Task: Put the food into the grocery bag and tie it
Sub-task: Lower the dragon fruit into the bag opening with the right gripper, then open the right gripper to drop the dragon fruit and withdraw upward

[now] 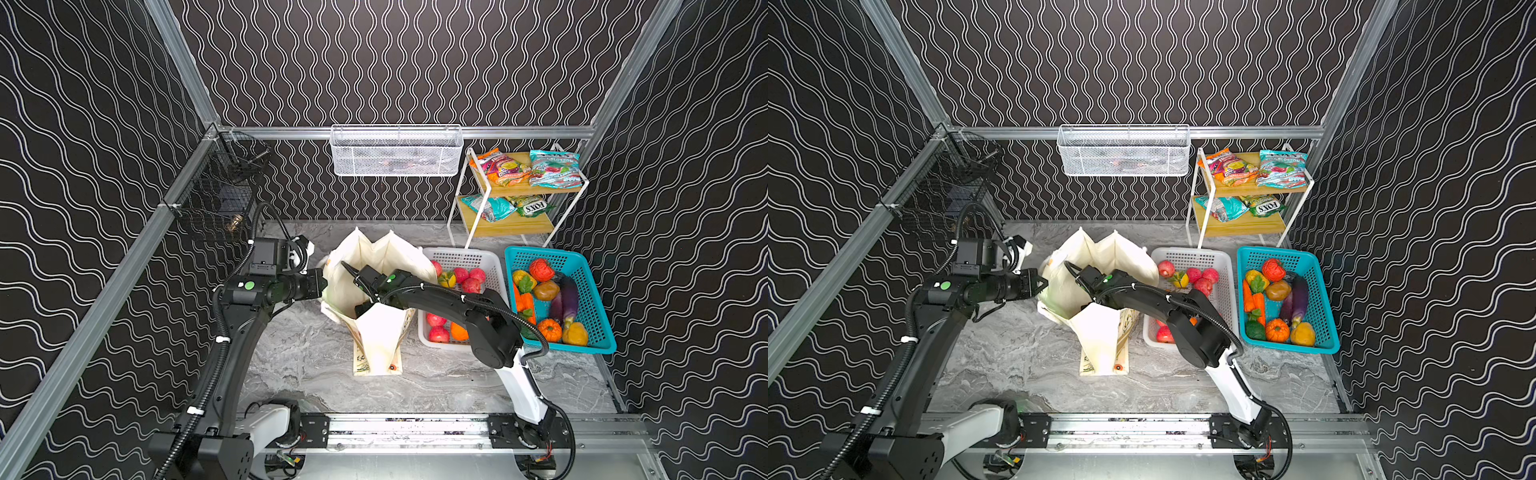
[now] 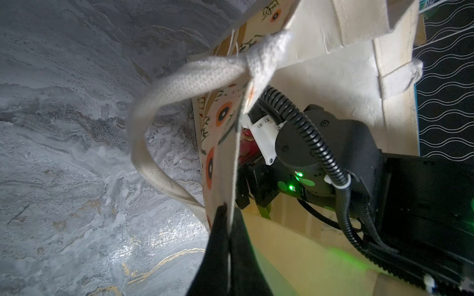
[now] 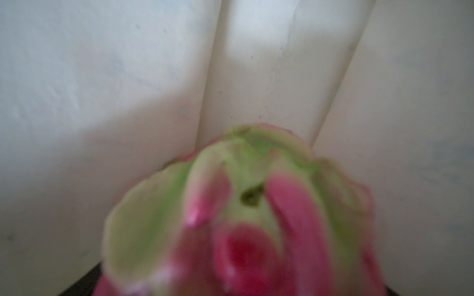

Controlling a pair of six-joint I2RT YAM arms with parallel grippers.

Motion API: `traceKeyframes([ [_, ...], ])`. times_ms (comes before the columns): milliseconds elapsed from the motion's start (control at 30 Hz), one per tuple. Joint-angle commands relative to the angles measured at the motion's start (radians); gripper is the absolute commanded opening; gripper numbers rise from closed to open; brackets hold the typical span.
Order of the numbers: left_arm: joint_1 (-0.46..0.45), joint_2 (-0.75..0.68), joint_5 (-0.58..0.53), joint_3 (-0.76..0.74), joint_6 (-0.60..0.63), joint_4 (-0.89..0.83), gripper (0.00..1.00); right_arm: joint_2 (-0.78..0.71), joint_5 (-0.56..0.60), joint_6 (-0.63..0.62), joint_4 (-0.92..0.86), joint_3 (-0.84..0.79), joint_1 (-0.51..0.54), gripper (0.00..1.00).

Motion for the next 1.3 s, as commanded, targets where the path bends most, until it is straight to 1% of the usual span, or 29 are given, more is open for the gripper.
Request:
traceKeyframes([
  [0, 0.001, -0.005, 0.019, -0.003, 0.02, 0.02, 0.0, -0.021, 0.03, -0.008, -0.029, 0.013, -0.001, 0.99],
  [300, 0.001, -0.004, 0.023, -0.001, 0.022, 0.017, 0.0, -0.089, 0.032, -0.005, -0.018, 0.035, -0.001, 0.99],
  [600, 0.002, -0.01, 0.02, -0.005, 0.023, 0.009, 0.0, -0.168, 0.036, 0.01, -0.051, 0.121, 0.003, 0.99],
  [733, 0.001, -0.011, 0.023, -0.01, 0.025, 0.012, 0.0, -0.209, 0.086, 0.015, -0.104, 0.2, 0.023, 0.99],
  [900, 0.001, -0.008, 0.028, -0.012, 0.022, 0.02, 0.0, -0.29, 0.15, 0.025, -0.117, 0.255, 0.049, 0.99],
  [1133, 0.001, -0.004, 0.032, -0.011, 0.022, 0.023, 0.0, -0.399, 0.239, 0.043, -0.135, 0.278, 0.061, 0.99],
  [1267, 0.001, -0.01, 0.034, -0.009, 0.022, 0.019, 0.0, -0.463, 0.29, 0.049, -0.127, 0.24, 0.061, 0.99],
])
